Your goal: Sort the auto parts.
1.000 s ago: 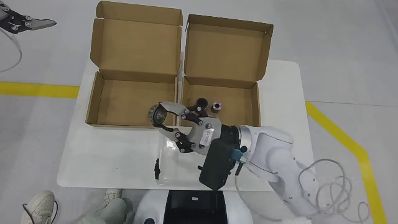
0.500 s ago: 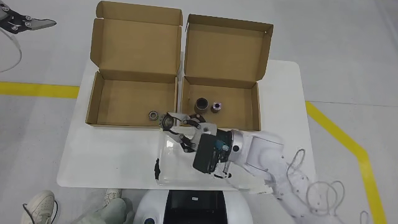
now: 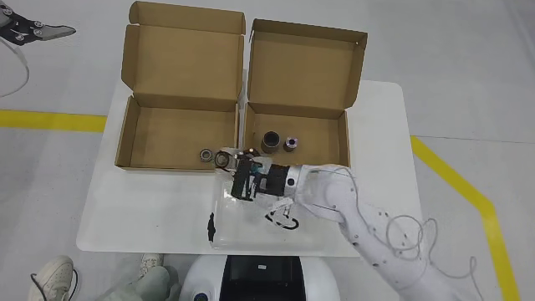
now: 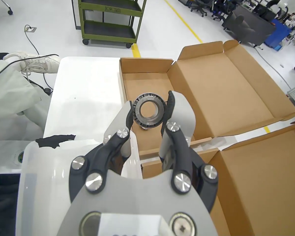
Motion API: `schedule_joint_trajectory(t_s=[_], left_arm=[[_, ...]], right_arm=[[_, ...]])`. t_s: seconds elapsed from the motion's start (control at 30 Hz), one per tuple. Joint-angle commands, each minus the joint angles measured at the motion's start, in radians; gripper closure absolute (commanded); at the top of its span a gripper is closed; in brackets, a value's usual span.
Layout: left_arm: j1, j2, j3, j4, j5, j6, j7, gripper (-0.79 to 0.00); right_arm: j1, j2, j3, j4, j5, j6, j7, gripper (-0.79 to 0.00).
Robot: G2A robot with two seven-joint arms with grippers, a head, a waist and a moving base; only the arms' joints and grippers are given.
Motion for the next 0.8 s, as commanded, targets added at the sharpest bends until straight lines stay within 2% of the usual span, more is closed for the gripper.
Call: schedule_joint_trajectory(t_s=[0.0, 0.27, 0.77], left_arm=[[0.000, 0.000, 0.000, 0.000, 0.000, 0.000, 0.000, -0.785], [0.000, 0.000, 0.000, 0.000, 0.000, 0.000, 0.000, -0.785], [0.000, 0.000, 0.000, 0.000, 0.000, 0.000, 0.000, -0.785]], right_arm=[[0.030, -0.009, -0.015, 0.031, 0.019, 0.005, 0.023, 0.000], [0.158, -0.063, -0.101, 0.183, 0.117, 0.035, 0.088, 0.000], [0.326, -0.190, -0.246, 0.462, 0.191, 0.170, 0.073, 0.000]])
